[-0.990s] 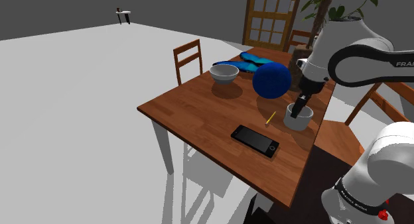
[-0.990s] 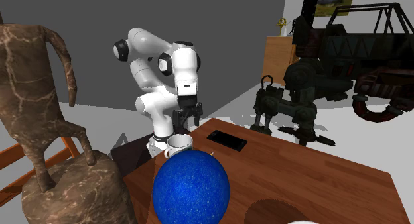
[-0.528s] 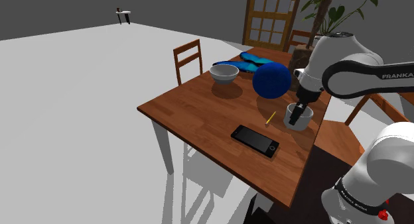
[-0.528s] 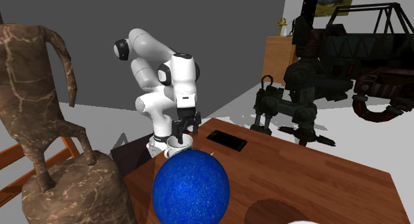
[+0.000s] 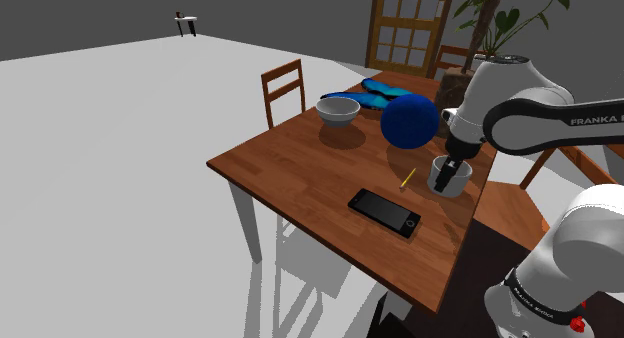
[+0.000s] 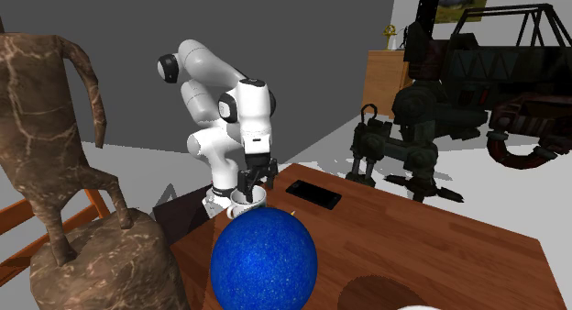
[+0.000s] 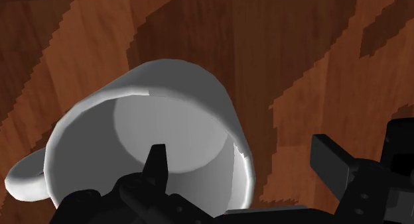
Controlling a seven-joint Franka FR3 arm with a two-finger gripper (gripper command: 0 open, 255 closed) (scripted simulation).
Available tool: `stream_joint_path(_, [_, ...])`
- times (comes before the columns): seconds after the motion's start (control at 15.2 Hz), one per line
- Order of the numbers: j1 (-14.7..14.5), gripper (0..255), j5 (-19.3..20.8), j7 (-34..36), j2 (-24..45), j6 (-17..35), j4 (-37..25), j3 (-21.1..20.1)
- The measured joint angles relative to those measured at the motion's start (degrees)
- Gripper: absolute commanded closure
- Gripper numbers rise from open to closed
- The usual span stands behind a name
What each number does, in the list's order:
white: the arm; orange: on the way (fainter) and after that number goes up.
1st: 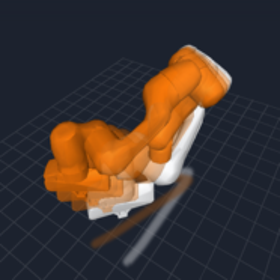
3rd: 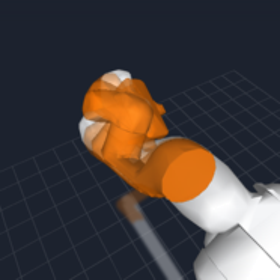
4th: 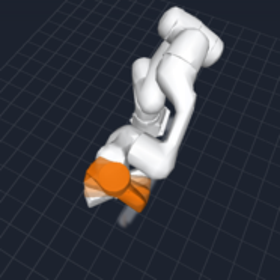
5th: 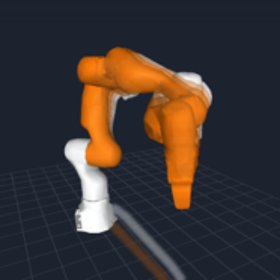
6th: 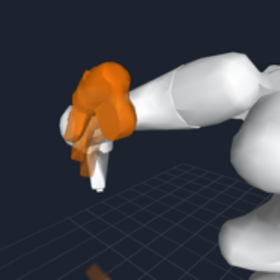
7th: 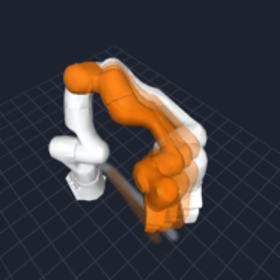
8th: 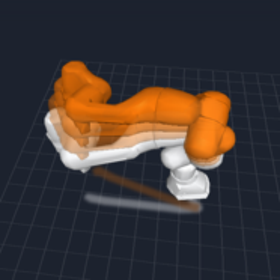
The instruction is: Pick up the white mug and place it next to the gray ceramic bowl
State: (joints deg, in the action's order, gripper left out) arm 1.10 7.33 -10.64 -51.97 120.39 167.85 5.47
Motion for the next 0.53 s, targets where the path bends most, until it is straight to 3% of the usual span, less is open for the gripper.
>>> stream_joint_path(0.07, [0.0,255,0.0,0.0,0.0,0.0,0.0,0.0])
stream_joint_path(0.53, [0.0,255,0.0,0.0,0.0,-0.01,0.0,0.0])
